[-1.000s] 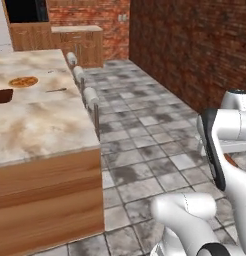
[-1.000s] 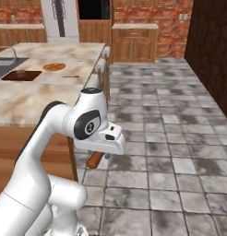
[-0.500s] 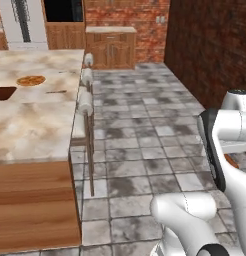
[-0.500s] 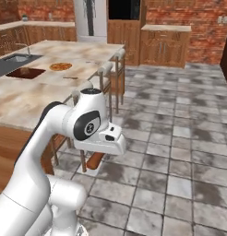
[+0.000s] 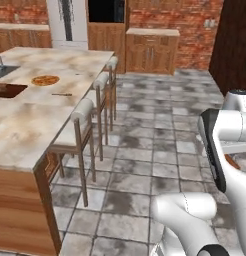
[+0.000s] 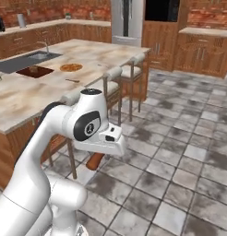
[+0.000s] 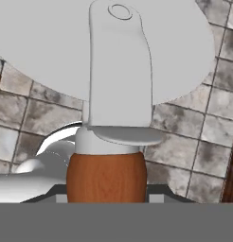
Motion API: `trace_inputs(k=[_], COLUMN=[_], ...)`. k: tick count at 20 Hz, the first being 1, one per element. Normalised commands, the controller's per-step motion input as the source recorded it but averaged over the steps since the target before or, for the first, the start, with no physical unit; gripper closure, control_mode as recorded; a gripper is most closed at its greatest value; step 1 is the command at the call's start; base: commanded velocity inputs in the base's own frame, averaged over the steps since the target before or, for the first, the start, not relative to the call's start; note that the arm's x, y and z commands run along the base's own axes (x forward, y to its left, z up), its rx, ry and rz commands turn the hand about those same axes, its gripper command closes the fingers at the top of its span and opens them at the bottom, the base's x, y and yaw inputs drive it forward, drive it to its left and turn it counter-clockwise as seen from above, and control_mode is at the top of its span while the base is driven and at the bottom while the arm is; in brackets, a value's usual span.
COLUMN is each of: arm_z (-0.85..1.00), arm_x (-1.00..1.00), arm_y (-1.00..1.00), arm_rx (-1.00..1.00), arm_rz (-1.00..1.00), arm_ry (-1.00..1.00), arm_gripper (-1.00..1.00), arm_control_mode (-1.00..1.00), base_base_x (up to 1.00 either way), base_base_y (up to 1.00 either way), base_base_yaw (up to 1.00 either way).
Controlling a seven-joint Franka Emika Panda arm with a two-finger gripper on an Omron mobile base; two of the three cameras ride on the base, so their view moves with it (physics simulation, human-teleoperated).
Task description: Take the pizza cutter from the drawer on the left and place it on the dining counter for cutting.
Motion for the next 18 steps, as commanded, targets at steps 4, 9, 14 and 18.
trace_inputs(k=[4, 9, 14, 18], arm_z=[0.0, 0.0, 0.0, 0.0], arm_x=[0.0, 0.0, 0.0, 0.0], arm_y=[0.0, 0.0, 0.0, 0.0], arm_rx=[0.0, 0.0, 0.0, 0.0], arm_rz=[0.0, 0.0, 0.0, 0.0], arm_ry=[0.0, 0.0, 0.0, 0.0], arm_gripper=[1.0, 1.0, 1.0, 1.0], arm_control_mode=[1.0, 1.0, 1.0, 1.0], base_base_x=[0.66, 0.68, 0.67, 0.67], base_base_y=[-1.0, -1.0, -1.0, -1.0], base_base_yaw=[0.46, 0.47, 0.48, 0.48])
